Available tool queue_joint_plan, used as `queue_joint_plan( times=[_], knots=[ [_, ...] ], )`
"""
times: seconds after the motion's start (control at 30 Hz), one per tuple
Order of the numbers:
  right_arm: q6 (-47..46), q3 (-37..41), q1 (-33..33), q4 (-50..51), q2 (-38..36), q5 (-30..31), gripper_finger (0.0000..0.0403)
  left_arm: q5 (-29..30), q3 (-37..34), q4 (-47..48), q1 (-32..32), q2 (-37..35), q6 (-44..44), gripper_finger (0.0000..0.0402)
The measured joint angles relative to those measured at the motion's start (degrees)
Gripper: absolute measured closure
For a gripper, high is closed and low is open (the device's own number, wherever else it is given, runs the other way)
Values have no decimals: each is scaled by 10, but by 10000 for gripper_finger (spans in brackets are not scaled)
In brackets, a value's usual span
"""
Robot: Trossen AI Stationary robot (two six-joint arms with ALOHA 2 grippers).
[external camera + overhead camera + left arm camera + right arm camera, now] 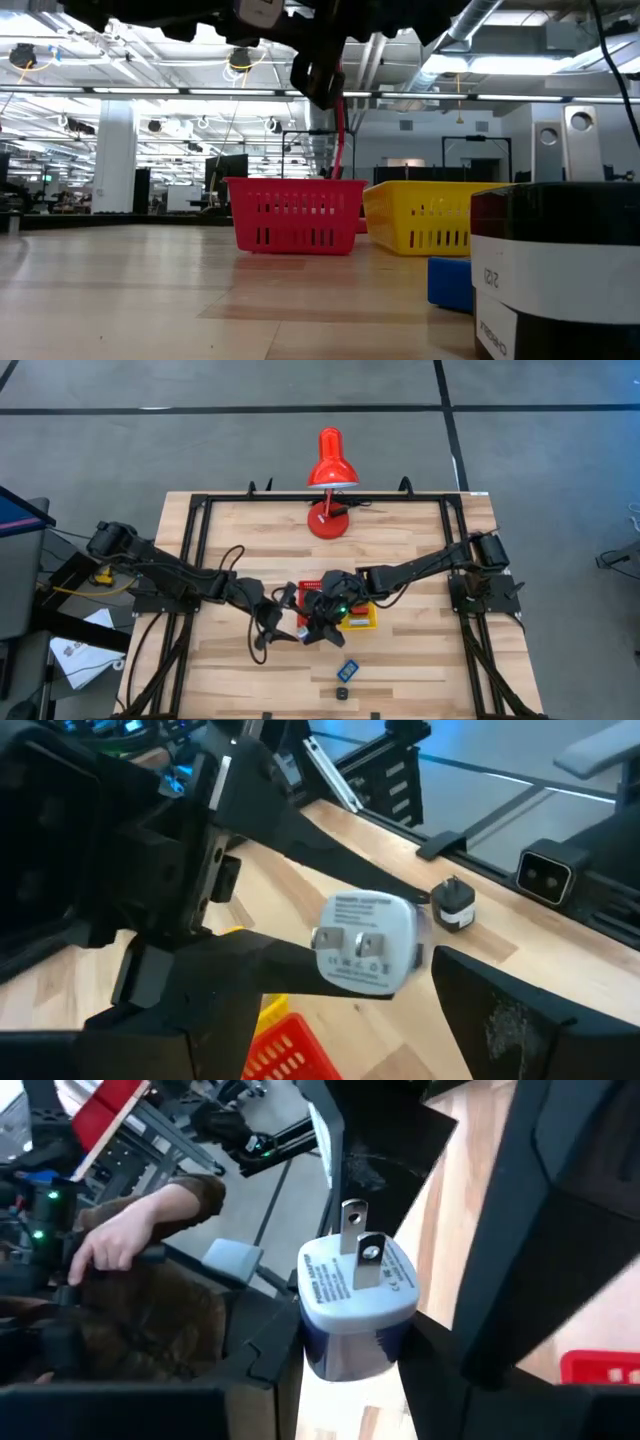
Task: Pick & Place Office items
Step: Put the purple charger adaptor into the red bin
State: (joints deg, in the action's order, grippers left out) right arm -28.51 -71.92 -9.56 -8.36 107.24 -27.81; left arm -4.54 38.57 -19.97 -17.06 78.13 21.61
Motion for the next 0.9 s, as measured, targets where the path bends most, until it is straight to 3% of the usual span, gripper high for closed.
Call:
queue_joint_plan(
  times=[0.3, 0.57, 0.9],
  knots=[
    [0, 0, 3, -10, 0, 7, 280, -59, 1, -28, 0, 5, 6, 119],
    [1, 1, 14, -6, 0, 1, 280, -72, 7, -54, 7, 45, 8, 123],
    [5, 0, 6, 8, 1, -11, 280, -78, 8, -53, 10, 50, 26, 194]
  ],
)
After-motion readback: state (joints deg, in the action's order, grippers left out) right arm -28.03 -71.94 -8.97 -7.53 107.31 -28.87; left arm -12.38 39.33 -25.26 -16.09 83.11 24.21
